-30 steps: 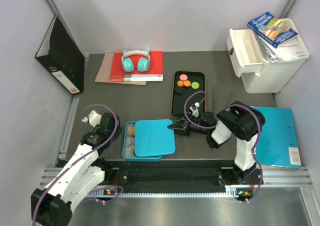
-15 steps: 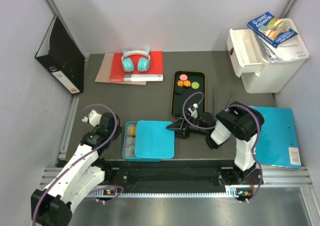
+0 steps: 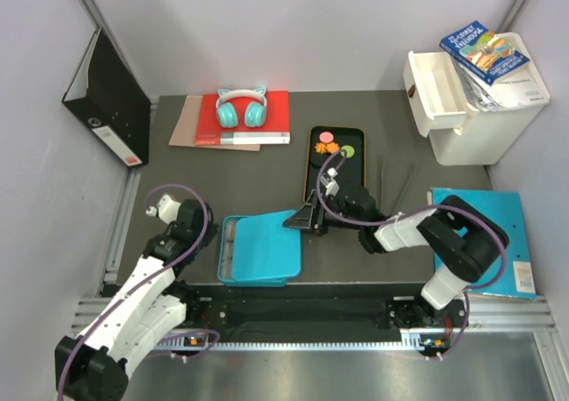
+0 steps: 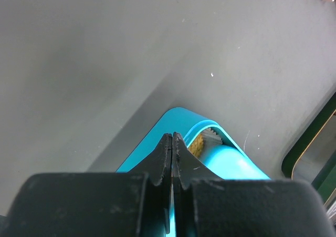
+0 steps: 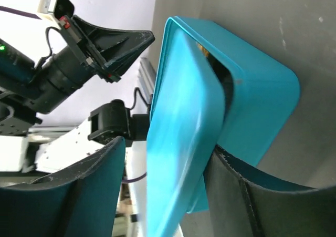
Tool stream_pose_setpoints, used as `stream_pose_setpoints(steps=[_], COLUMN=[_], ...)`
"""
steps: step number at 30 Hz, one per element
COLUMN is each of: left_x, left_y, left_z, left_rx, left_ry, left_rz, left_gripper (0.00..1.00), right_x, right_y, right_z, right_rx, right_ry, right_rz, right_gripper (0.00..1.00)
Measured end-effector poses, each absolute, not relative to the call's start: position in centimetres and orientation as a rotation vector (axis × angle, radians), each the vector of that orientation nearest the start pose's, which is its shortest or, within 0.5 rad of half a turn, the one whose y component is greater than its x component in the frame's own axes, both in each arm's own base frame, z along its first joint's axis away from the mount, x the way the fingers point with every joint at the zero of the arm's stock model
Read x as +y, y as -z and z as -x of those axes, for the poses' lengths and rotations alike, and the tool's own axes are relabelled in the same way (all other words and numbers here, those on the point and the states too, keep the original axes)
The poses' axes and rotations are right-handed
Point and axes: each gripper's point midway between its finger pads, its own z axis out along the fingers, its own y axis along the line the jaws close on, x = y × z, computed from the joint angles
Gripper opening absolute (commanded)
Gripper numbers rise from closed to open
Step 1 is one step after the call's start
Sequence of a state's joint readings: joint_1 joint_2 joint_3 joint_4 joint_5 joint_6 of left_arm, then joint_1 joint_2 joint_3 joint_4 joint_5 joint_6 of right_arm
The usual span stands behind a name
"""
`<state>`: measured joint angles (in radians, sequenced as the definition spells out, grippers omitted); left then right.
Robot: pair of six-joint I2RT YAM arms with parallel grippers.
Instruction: Pack the cookies
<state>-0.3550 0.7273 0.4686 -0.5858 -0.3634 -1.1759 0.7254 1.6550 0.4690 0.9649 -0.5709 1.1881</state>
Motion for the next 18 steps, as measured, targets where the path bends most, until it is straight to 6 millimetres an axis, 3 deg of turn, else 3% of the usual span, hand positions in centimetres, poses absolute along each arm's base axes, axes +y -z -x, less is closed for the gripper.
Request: stream_pose_setpoints(steps=[4, 11, 18], left_x=[-5.5, -5.5, -5.5], left_y=[-8.8, -8.8, -8.8], left_z=[-22.5, -22.5, -22.5], left_rx=[2.089, 2.089, 2.093], left_ry=[0.318, 0.319, 0.314], left_rz=[1.091, 1.086, 1.076], left_gripper=[0.00, 0.00, 0.00], right_x=[35.7, 34.6, 34.0], right_y=[-12.0, -8.7, -7.5], right_z=[-20.6, -20.2, -20.2], right_rx=[2.222, 2.368, 2.409], right_ry=[-1.655, -1.501, -1.437], right_rz=[0.095, 0.086, 0.076], right_gripper=[0.59, 0.59, 0.62])
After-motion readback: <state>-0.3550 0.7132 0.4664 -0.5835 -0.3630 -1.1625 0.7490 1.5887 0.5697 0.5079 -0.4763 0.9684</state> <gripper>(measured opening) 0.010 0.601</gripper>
